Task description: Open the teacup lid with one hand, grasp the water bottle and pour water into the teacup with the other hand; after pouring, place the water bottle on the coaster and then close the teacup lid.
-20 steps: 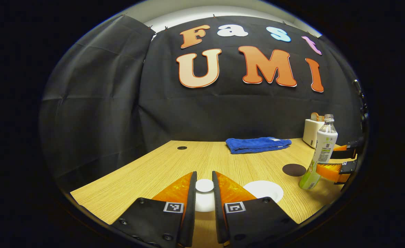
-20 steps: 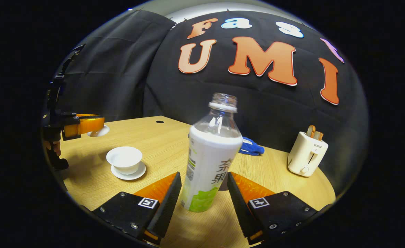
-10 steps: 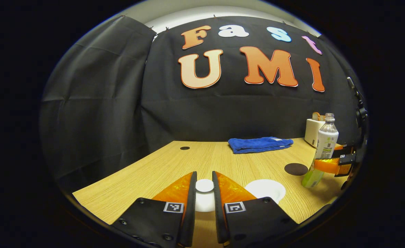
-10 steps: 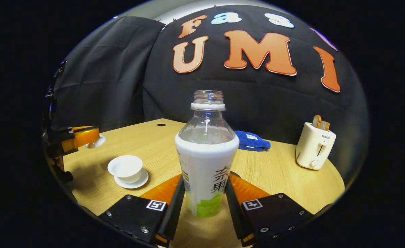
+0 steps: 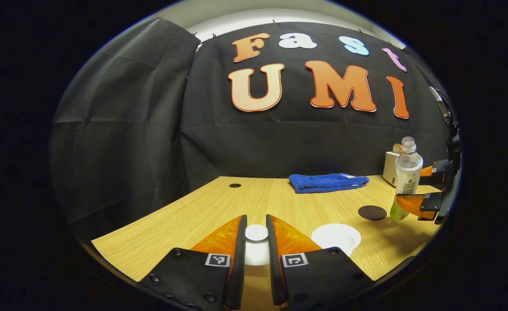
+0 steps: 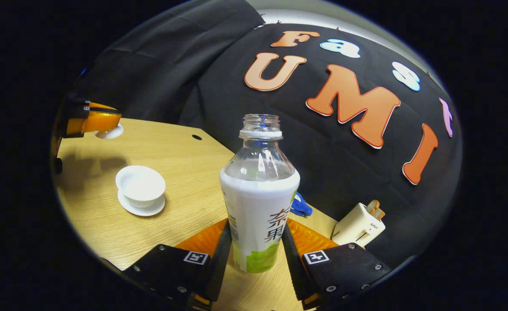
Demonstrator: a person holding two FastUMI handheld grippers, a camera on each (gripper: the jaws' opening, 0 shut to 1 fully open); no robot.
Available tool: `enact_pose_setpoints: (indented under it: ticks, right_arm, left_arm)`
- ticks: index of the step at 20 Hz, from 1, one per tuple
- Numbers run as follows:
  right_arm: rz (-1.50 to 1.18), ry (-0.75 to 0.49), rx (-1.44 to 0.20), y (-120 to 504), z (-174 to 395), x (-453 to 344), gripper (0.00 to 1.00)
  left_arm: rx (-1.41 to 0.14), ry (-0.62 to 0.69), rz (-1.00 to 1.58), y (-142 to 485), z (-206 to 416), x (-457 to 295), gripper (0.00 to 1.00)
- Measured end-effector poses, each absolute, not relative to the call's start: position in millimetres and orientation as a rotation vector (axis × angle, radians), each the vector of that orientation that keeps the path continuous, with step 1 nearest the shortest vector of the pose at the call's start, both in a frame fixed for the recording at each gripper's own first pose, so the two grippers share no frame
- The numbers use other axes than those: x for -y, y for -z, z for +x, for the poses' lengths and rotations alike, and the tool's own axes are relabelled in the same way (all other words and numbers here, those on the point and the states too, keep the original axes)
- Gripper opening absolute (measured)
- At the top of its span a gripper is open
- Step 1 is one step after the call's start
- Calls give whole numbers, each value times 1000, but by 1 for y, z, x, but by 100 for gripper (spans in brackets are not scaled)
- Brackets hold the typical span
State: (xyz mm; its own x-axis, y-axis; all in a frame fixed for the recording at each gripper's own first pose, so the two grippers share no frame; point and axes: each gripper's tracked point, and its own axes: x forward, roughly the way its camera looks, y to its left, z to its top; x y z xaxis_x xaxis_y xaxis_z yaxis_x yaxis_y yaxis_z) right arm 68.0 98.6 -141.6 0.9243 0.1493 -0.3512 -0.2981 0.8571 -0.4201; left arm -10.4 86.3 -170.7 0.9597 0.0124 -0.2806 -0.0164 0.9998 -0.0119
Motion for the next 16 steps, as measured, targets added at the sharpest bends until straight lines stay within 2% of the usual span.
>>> enact_pose_setpoints:
  ticks: [7,8,9,10,16]
  right_arm:
    - [-748,-226,-274,147,77,-101,65]
    - [-791,-219,-263,147,78,-100,65]
    - [-836,-211,-252,147,79,-99,65]
    - [-883,-206,-241,146,80,-99,65]
    - [-1105,-207,-158,139,85,-103,65]
  left_arm:
    - [-282,-45,-22,174,-16,-106,29]
    - [-285,-45,-22,176,-16,-107,33]
    - [-290,-45,-22,178,-16,-107,26]
    - [-292,-46,-22,179,-16,-108,29]
    - [-292,-43,-20,181,-15,-112,29]
